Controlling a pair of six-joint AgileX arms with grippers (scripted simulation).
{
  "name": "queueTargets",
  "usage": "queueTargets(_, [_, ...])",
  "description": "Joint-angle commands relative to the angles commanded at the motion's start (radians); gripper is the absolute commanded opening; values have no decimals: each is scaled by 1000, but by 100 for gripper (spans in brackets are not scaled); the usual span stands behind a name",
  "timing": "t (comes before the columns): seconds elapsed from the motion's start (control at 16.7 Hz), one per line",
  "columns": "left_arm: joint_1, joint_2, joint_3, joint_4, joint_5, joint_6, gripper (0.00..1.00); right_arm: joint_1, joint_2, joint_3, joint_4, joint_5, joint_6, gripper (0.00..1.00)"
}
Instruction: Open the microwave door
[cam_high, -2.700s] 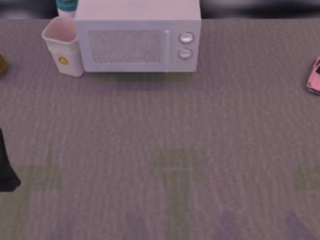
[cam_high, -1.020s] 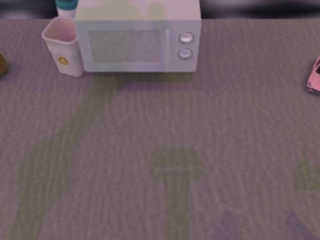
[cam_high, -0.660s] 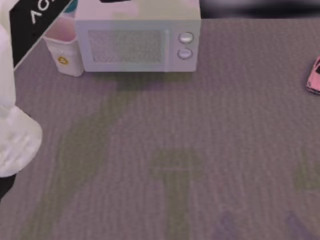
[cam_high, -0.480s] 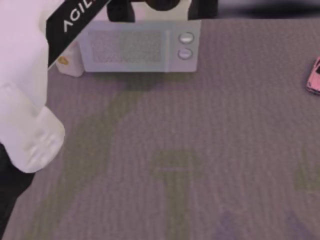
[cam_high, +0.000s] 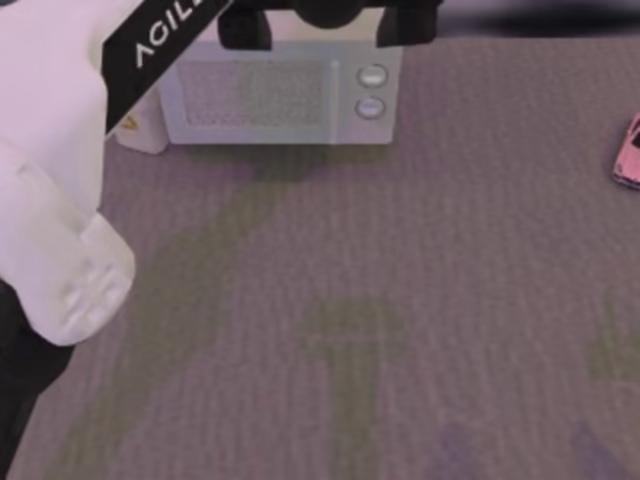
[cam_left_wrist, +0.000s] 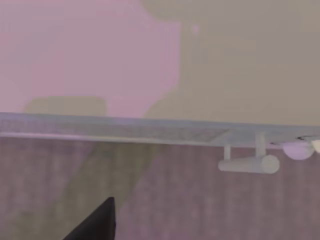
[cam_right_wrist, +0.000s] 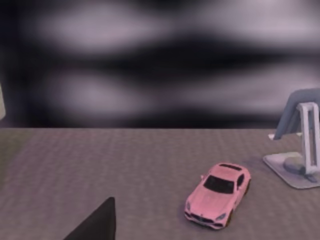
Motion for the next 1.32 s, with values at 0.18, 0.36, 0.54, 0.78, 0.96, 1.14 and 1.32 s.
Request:
queueTargets(0.18, [14,15,-58,79,6,15,100,0,0,0,0,0,0,100])
queueTargets(0.36, [32,36,-131,179,14,34,100,0,0,0,0,0,0,100])
queueTargets(0.54, [44,49,-177,242,20,45,100,0,0,0,0,0,0,100])
queueTargets(0.78, [45,50,-179,244,20,45,100,0,0,0,0,0,0,100])
queueTargets(0.96, [45,50,-179,244,20,45,77,0,0,0,0,0,0,100])
queueTargets(1.14, [45,50,-179,244,20,45,55,0,0,0,0,0,0,100])
queueTargets(1.32, [45,50,-179,244,20,45,32,0,0,0,0,0,0,100])
